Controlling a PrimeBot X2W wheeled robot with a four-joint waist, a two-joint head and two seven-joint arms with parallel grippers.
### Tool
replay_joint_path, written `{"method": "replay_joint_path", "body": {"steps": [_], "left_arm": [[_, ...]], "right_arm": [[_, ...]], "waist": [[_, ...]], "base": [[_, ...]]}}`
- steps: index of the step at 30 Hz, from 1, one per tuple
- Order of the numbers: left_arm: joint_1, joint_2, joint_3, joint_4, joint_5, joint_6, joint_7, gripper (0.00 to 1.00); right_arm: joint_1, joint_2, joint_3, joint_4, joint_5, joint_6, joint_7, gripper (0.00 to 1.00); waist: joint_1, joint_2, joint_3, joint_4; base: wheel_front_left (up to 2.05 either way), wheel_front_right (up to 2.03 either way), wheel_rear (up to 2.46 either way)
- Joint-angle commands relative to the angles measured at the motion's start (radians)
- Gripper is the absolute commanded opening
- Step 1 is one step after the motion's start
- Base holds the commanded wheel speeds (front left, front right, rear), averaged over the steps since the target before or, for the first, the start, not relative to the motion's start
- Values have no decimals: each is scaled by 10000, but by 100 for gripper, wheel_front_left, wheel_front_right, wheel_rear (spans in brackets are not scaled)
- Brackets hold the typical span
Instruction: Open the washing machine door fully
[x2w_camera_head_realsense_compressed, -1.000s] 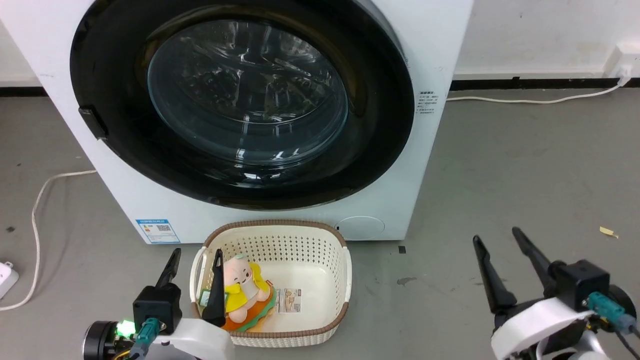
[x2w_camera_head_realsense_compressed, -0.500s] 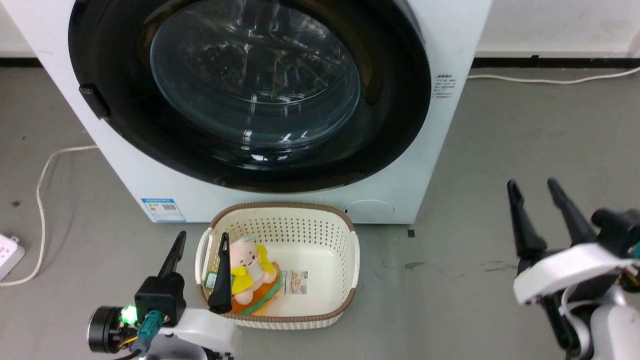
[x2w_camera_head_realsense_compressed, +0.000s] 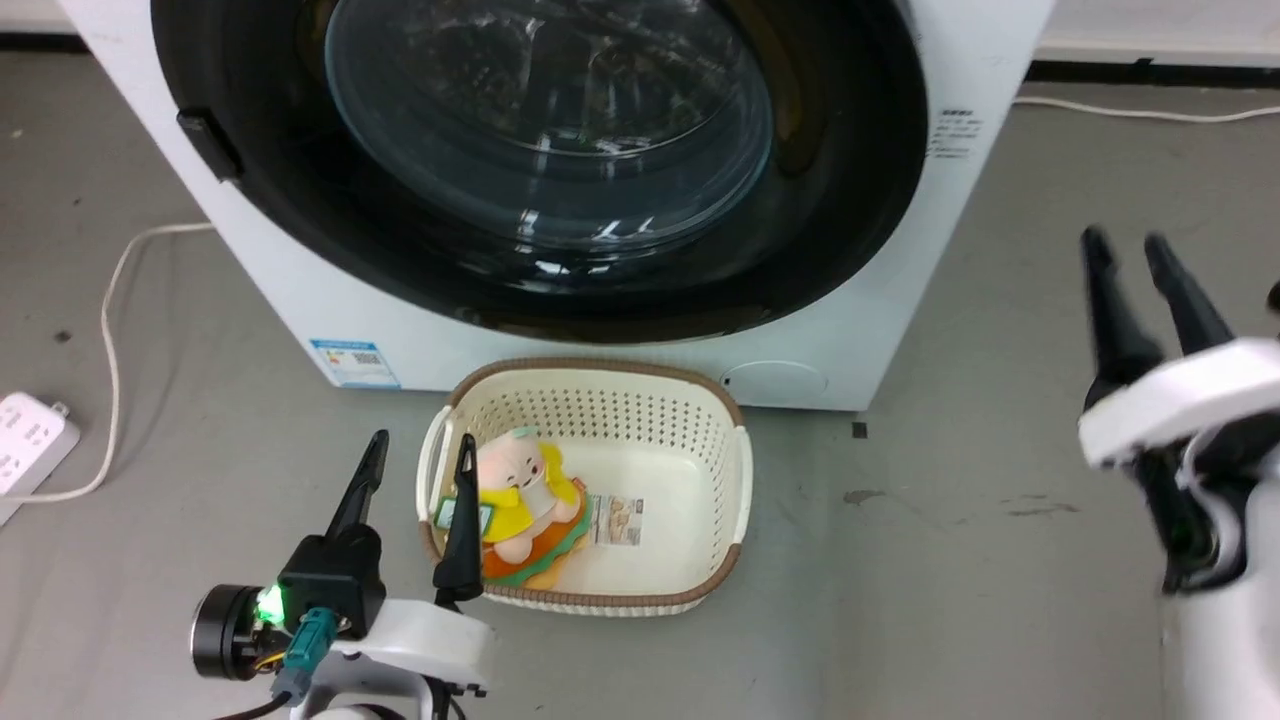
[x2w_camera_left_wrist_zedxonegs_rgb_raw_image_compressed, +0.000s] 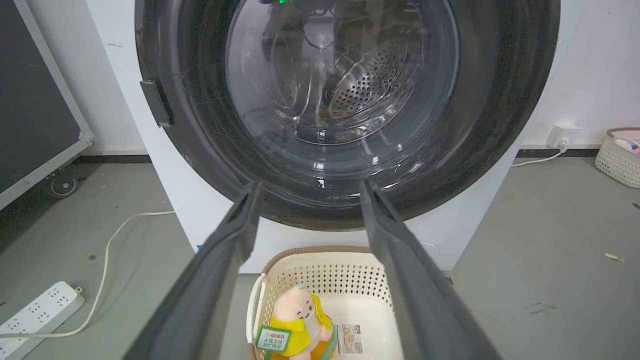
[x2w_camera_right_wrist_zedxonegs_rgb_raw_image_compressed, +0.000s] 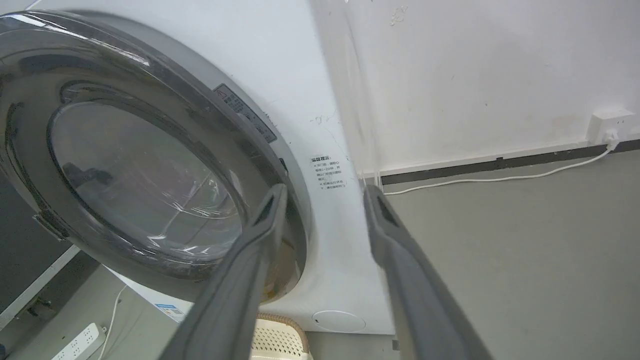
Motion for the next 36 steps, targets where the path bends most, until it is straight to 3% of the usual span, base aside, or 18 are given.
{"method": "replay_joint_path", "body": {"steps": [1,36], "left_arm": [[-238,5,-96,-80,-72,81,-116,100],[-888,7,-1221,-440,-844,702,-825,100]], "right_arm": [[-496,-11,-145,175,179,-2,114,0],[-6314,-154,-3260,5206,1254,-5,4356,0]], "waist": [[-2,0,133,124],[-2,0,1597,1465]], "base": [[0,0,0],[0,0,0]]}}
